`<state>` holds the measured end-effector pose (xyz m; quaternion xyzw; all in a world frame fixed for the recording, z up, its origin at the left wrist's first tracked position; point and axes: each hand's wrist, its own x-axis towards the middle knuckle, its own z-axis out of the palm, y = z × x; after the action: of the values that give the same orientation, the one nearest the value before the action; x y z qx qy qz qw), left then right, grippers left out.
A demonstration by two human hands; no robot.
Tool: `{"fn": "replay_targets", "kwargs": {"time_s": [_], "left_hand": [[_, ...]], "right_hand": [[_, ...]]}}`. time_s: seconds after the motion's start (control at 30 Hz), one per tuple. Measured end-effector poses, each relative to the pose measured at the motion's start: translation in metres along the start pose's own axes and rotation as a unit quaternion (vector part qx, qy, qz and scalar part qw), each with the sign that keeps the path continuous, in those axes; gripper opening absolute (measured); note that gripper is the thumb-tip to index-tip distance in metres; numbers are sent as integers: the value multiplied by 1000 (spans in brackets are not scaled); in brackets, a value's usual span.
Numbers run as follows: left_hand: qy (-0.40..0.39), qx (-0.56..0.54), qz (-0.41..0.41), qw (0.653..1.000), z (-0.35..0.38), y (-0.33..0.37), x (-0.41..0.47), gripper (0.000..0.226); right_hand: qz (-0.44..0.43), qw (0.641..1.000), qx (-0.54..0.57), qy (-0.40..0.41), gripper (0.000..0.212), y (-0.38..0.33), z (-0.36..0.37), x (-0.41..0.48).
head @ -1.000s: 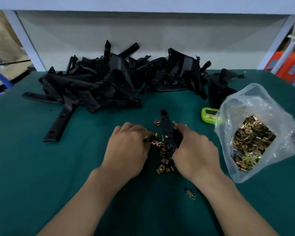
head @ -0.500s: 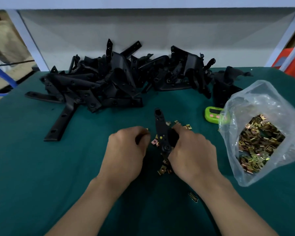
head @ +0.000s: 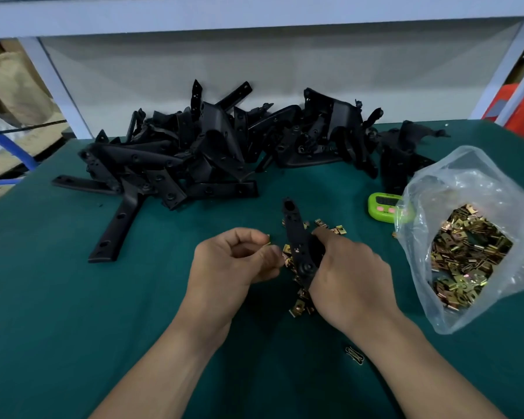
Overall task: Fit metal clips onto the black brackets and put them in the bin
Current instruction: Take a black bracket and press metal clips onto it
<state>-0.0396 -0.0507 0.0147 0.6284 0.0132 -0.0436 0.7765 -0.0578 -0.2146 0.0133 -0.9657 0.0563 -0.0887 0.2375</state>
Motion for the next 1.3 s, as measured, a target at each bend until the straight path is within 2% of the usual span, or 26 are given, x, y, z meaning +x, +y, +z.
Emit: {"fn": "replay_targets", "kwargs": {"time_s": [0.17,0.23,0.33,0.4,0.47,0.53,0.67,0.77,0.87,0.97,1.03,1.2,1.3], "left_hand": [[25,48,-5,999,-3,-1,-1,5],[14,46,-4,999,-3,-1,-1,8],[7,40,14,999,-2,1,-4,15],[11,39,30,999,-2,4,-4,25],[9,23,32,999,-4,5,-3,25],[-1,-13,20,1000,-5,6,-3,22],[-29,-57,-26,998,-7,8,-2,11],[-65,-35,-44,996,-7,8,-4,21],[-88,-14,-52,995,-4,10,-7,17],[-105,-14,-57,993,-4,10,-7,32],[-106,-15,-60,992,-5,11,-7,34],[-107,-61,-98,988,-8,13,-4,16],[-131,-64,-110,983,-10,15,-5,12]], "right_hand": [[-4,1000,-5,2,24,-8,2,-5],[-7,1000,-4,10,24,-8,3,-6],[-7,999,-29,36,14,-3,4,-5],[-6,996,-52,69,19,-1,3,-4],[-1,992,-71,101,22,0,1,-2],[6,990,-77,116,22,1,0,-2],[15,992,-74,98,18,-1,2,-4],[25,992,-74,100,17,-1,2,-3],[30,990,-88,104,20,0,0,-1],[34,990,-86,106,25,0,0,-1],[37,990,-78,114,25,-1,0,-1],[52,988,-69,129,24,1,-3,0],[47,989,-75,117,24,0,-3,0]]}}
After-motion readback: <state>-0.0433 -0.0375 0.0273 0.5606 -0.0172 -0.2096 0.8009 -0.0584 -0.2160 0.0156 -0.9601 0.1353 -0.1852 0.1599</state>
